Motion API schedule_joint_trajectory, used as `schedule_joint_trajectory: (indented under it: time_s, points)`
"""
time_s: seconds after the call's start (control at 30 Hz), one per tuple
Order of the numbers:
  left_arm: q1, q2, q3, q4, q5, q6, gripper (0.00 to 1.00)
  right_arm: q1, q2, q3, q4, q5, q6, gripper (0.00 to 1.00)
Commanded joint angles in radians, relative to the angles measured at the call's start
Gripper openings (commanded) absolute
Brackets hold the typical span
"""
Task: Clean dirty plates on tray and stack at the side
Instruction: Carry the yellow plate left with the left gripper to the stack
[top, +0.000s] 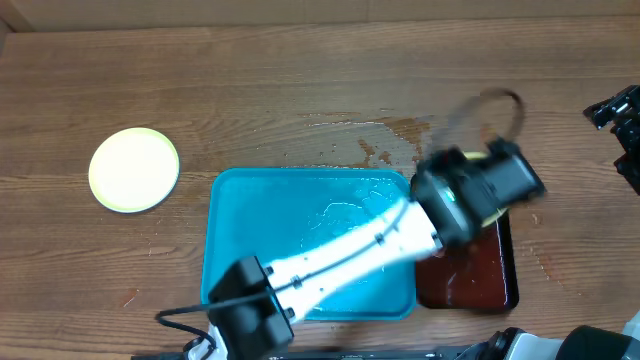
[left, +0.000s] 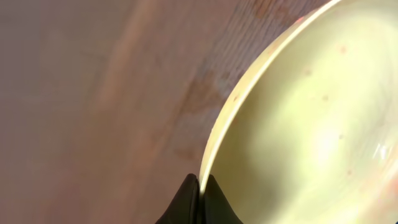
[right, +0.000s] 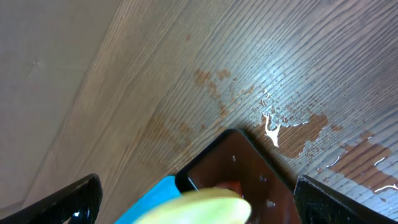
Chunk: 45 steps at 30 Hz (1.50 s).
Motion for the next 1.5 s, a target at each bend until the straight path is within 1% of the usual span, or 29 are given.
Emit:
schedule_joint_trajectory:
  time_s: [0.0,0.2,0.3,0.43,0.53,0.63,0.73,0.9,1.0,1.13,1.23,1.37,1.47]
  points:
    - [0.124,-0.083,0.021,-0.008,0.303,-0.171,0.04,-0.002,-0.005,0.025,0.001,-0.006,-0.004,1.00]
    - [0.429,-0.146,0.021,-0.061,0.718,-0.288,0.05,-0.002,-0.005,0.024,-0.012,-0.006,-0.004,1.00]
    - [0.558,-0.146,0.013,-0.095,0.821,-0.292,0.05,-0.002,-0.005,0.024,-0.022,-0.006,-0.004,1.00]
    - [0.710,-0.147,-0.047,-0.125,0.859,-0.305,0.05,-0.002,-0.005,0.024,-0.032,-0.006,-0.004,1.00]
    - [0.783,-0.153,-0.114,-0.127,0.883,-0.319,0.05,-0.002,-0.005,0.024,-0.032,-0.006,-0.004,1.00]
    - [0.846,-0.177,-0.220,-0.102,0.890,-0.349,0.05,-0.002,-0.005,0.024,-0.032,-0.006,-0.004,1.00]
    - [0.900,-0.246,-0.372,-0.015,0.896,-0.371,0.05,-0.002,-0.005,0.024,-0.032,-0.006,-0.004,1.00]
    - [1.027,-0.442,-0.659,0.176,0.933,-0.450,0.05,-0.002,-0.005,0.024,-0.035,-0.006,-0.005,1.00]
    - [1.137,-0.546,-0.798,0.238,0.971,-0.464,0.05,-0.002,-0.005,0.024,-0.035,-0.006,-0.004,1.00]
    - [1.321,-0.623,-0.930,0.248,0.977,-0.465,0.05,-0.002,-0.005,0.024,-0.036,-0.006,-0.005,1.00]
    - [1.472,-0.628,-0.999,0.261,1.002,-0.465,0.05,-0.002,-0.005,0.024,-0.039,-0.006,-0.005,1.00]
    - [1.659,-0.628,-1.077,0.343,1.081,-0.468,0.04,-0.002,-0.005,0.024,-0.041,-0.006,-0.005,1.00]
    - [1.776,-0.625,-1.101,0.396,1.095,-0.488,0.04,-0.002,-0.005,0.024,-0.041,-0.006,-0.005,1.00]
